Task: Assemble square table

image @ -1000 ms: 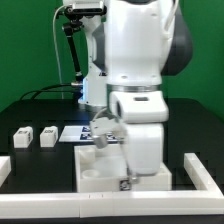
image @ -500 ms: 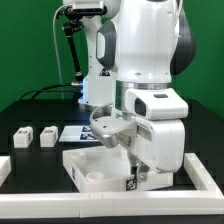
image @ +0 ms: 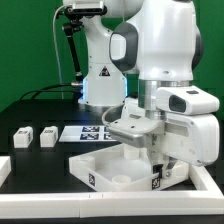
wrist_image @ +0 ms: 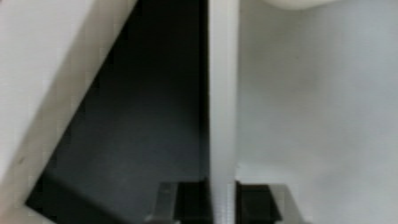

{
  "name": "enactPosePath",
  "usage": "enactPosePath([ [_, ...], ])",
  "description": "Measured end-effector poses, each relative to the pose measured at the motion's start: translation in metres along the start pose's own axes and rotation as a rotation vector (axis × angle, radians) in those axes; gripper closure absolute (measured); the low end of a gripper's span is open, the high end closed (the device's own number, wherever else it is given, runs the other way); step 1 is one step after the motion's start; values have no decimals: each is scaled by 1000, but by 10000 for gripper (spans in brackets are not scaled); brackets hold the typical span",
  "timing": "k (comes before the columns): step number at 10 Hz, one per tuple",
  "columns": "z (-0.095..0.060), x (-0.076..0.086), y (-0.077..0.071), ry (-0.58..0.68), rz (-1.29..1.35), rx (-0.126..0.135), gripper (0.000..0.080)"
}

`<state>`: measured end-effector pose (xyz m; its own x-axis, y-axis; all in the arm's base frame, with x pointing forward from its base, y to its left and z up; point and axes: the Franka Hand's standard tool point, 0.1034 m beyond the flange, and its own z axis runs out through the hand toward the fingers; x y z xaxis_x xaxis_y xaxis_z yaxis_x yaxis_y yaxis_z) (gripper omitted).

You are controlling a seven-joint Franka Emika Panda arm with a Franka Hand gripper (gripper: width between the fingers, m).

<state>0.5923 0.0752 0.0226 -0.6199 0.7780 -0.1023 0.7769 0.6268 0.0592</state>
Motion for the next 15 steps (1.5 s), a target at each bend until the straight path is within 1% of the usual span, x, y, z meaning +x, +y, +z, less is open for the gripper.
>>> enactPosePath([
  [3,0,2,-4,0,-104,16,741],
  [4,-1,10,-5,0,-154,16,740],
  [5,-2,14,-5,-1,-207,11,740],
  [6,-2,13,-11,4,-294,17,740],
  [7,-1,9,-19,13,-353,20,740],
  [8,-1,8,-20,13,-373,22,740],
  [10,-1,8,-28,15,-522,46,739],
  [11,-2,10,-28,23,-601,50,739],
  [12,-3,20,-25,49,-719,50,739],
  [13,-4,30,-16,69,-761,48,739],
  [14,-3,33,-15,80,-820,52,739],
  [15,-3,28,-19,75,-892,57,739],
])
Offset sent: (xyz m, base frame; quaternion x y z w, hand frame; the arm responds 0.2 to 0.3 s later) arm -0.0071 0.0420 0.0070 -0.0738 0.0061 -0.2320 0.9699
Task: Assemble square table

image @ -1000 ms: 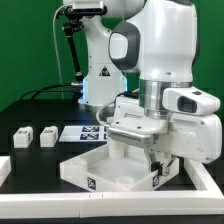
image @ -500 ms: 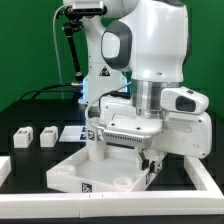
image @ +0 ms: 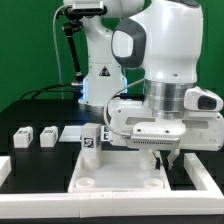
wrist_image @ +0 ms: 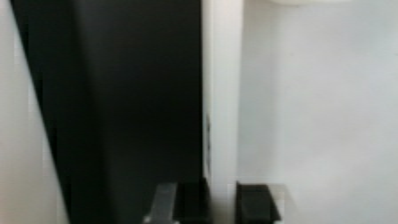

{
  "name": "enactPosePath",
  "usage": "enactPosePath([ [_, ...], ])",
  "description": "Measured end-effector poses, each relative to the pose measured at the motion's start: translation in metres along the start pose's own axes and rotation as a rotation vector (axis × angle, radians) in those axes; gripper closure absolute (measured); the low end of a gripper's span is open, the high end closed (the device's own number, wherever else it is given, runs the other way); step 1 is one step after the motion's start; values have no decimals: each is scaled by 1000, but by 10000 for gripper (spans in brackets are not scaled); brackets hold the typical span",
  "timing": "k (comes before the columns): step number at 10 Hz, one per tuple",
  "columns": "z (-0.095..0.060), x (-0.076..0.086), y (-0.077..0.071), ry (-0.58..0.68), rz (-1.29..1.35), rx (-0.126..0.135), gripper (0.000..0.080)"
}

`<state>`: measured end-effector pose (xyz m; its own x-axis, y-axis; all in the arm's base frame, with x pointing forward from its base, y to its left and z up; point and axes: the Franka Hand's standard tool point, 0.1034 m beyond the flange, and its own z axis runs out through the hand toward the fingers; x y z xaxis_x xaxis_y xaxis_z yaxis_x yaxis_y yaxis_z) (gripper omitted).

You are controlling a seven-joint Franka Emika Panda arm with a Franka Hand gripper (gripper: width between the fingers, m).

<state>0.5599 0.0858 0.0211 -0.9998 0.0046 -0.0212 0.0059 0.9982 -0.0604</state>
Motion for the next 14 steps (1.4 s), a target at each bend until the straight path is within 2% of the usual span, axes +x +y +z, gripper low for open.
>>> enactPosePath([
  [4,0,0,-1,-1,-3,4,739],
  [6,-1,0,22,25,43,11,739],
  [8,-2,-1,38,46,36,14,739],
  [9,-2,-1,41,55,33,18,739],
  [11,-2,-1,41,77,33,35,739],
  [14,-2,-1,38,79,41,34,739],
])
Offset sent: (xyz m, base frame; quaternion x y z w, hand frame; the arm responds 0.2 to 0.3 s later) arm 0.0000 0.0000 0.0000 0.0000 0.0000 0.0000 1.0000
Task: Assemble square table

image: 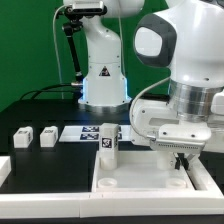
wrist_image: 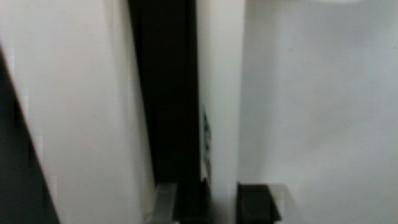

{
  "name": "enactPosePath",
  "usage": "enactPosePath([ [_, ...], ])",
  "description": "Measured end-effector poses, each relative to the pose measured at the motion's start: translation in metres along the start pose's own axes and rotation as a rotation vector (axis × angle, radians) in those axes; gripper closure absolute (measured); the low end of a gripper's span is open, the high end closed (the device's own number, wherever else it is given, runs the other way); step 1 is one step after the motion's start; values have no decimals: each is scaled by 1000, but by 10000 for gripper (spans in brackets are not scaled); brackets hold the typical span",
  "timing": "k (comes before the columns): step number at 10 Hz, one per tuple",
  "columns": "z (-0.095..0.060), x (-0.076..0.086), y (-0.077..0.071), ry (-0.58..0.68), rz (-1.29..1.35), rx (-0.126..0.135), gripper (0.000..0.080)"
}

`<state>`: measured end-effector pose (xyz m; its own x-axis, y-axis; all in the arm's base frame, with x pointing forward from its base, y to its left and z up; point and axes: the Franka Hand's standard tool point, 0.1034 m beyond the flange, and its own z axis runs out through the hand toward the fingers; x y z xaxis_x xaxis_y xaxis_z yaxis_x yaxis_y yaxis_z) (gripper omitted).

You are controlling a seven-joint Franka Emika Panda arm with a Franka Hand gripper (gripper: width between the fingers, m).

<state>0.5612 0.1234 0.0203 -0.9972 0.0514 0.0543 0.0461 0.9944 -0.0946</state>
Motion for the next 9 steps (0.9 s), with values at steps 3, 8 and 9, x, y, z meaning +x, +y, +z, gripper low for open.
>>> enactPosePath([
  [3,3,0,-8,7,15,10,565],
  [8,8,-1,-25,19,40,33,181],
  [9,8,-1,-26,19,40,33,156],
])
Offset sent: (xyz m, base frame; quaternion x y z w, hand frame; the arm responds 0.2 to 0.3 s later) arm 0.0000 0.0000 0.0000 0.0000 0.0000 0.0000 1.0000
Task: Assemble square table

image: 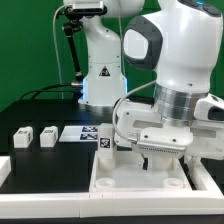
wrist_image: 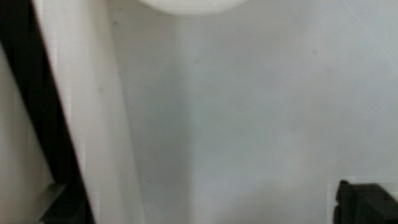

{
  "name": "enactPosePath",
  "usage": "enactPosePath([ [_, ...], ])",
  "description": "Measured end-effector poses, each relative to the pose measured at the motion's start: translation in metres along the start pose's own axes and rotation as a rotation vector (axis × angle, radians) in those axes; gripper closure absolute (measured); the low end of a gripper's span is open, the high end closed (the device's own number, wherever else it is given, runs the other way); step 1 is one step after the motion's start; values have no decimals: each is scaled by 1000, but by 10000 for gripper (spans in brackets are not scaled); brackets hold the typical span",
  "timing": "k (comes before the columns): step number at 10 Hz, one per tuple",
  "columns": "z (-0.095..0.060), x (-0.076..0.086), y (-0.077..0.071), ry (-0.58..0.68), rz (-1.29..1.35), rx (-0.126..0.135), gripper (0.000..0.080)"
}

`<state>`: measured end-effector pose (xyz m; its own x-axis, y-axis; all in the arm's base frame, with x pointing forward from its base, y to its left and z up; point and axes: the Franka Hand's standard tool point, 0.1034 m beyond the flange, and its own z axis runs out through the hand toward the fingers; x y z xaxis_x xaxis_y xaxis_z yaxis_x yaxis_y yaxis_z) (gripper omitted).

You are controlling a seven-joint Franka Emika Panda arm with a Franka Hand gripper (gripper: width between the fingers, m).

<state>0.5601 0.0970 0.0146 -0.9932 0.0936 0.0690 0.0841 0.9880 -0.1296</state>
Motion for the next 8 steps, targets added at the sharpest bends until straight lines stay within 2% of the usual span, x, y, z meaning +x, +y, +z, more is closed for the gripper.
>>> enactPosePath([
  [5,-1,-1,-1,-1,3,0,150],
  [6,-16,-6,-4,-24,16,6,150],
  [7,-38,-9,-13,-53,20,20,150],
  [8,-51,-5,-25,-71,28,35,150],
])
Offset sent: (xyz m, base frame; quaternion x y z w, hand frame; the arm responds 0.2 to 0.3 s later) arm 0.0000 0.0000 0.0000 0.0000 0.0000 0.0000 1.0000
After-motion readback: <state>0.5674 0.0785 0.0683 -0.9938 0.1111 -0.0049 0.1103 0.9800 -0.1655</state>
